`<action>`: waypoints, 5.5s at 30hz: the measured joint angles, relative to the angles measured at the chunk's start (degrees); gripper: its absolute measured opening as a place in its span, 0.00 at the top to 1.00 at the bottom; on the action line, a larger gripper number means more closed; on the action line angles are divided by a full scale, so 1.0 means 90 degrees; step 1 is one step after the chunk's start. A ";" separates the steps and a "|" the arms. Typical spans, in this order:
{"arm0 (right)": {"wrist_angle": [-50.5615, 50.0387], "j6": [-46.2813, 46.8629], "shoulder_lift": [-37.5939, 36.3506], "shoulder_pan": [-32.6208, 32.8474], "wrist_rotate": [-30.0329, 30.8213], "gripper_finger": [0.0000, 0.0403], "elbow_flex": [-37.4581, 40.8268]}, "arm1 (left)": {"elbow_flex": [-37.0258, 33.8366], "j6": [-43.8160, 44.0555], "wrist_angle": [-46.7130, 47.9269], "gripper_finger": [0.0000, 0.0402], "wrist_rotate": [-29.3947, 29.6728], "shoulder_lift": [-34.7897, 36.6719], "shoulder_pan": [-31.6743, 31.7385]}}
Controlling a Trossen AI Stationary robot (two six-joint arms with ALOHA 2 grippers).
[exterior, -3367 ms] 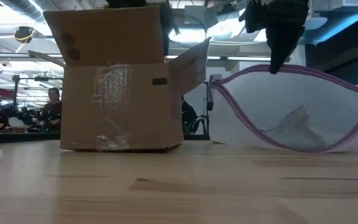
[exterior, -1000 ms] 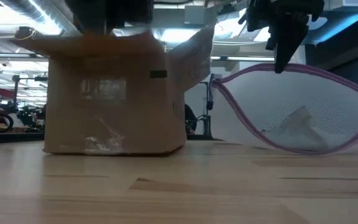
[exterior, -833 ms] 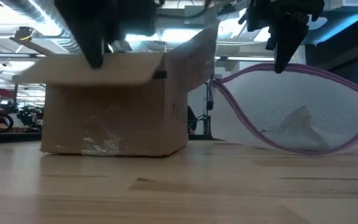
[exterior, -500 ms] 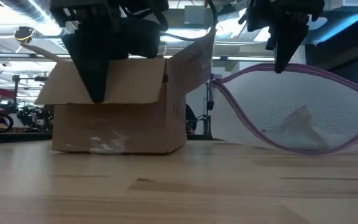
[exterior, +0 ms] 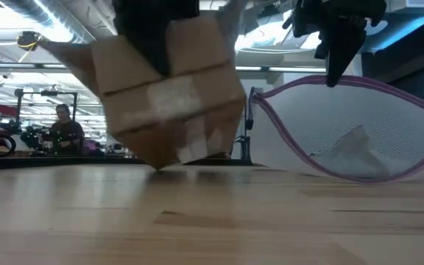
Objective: Unpack boxes
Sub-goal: Put the white box into the zip bag
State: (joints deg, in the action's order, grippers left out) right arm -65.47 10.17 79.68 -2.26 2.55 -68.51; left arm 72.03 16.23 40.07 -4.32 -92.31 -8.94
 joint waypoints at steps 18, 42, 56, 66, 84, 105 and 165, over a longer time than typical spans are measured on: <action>-0.0415 -0.0520 0.0000 -0.0002 0.0218 1.00 0.0000 | -0.0699 0.0180 -0.2345 1.00 0.1428 0.1148 0.0307; -0.0640 -0.0665 -0.0049 -0.0002 0.0237 1.00 -0.0002 | -0.5446 0.0996 -1.1921 1.00 0.1843 0.1924 0.0380; -0.0783 -0.0690 -0.0049 -0.0002 0.0208 1.00 -0.0002 | -0.5799 0.1320 -1.3863 1.00 0.1906 0.0506 0.0062; -0.0803 -0.0739 -0.0049 -0.0002 0.0206 1.00 -0.0002 | -0.4780 0.1327 -1.4499 1.00 0.1896 -0.0799 -0.0140; -0.0889 -0.0854 -0.0049 -0.0002 0.0215 1.00 -0.0002 | -0.3829 0.0470 -1.4510 1.00 0.1446 -0.0848 0.0059; -0.0883 -0.0877 -0.0049 -0.0002 0.0247 1.00 -0.0005 | -0.3826 0.1063 -1.4452 1.00 0.1486 -0.0987 -0.0009; -0.0909 -0.0818 -0.0050 -0.0002 0.0160 1.00 -0.0005 | -0.3615 -0.0202 -0.9421 1.00 0.1225 0.0943 0.0128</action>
State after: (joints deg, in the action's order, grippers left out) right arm -73.65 2.81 79.23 -2.28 3.99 -68.55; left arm 39.50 14.41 -44.72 6.71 -83.81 -7.78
